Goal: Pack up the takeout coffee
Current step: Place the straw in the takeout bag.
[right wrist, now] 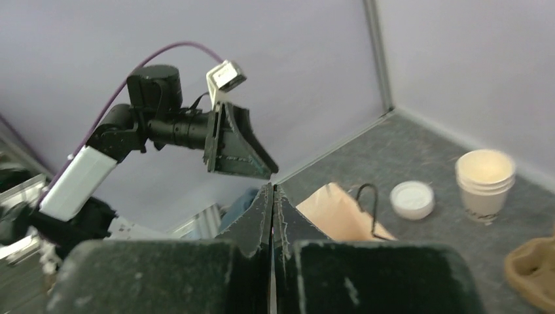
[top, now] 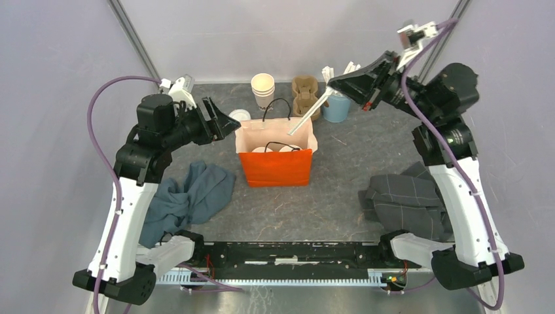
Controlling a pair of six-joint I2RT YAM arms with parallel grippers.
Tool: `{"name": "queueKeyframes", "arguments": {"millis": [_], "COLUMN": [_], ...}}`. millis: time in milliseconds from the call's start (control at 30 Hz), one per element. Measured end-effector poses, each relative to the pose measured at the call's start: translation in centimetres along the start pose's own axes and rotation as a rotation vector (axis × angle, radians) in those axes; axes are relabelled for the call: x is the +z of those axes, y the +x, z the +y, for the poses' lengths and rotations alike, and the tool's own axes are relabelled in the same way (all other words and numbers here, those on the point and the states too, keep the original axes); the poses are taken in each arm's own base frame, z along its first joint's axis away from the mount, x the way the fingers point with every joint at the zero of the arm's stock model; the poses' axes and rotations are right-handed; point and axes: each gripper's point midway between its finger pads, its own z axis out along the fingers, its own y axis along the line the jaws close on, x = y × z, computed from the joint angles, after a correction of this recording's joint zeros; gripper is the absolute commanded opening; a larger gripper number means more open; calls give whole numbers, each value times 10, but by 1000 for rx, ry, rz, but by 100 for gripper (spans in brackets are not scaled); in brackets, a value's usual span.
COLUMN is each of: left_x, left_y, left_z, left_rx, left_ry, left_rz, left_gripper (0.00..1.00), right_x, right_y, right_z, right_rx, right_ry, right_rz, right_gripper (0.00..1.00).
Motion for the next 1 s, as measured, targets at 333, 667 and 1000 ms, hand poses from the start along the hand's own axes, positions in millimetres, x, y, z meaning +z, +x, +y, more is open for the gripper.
{"name": "queueKeyframes", "arguments": {"millis": [333, 667, 1000], "left_x": [-14, -22, -21], "left_y": [5, 7, 8], "left_z": [-6, -8, -7], "left_rx": [5, 8, 4], "left_ry": [37, 40, 35], "left_rz": [-25, -33, -23], "left_gripper": [79, 80, 80], "right_x": [54, 65, 56], "right_y": [79, 155, 236], "right_z": [19, 4, -13], "right_rx": [144, 208, 254], "right_ry": [-115, -55, 36], "right_rz": [190, 328, 478], "right_gripper": [0, 0, 29]}}
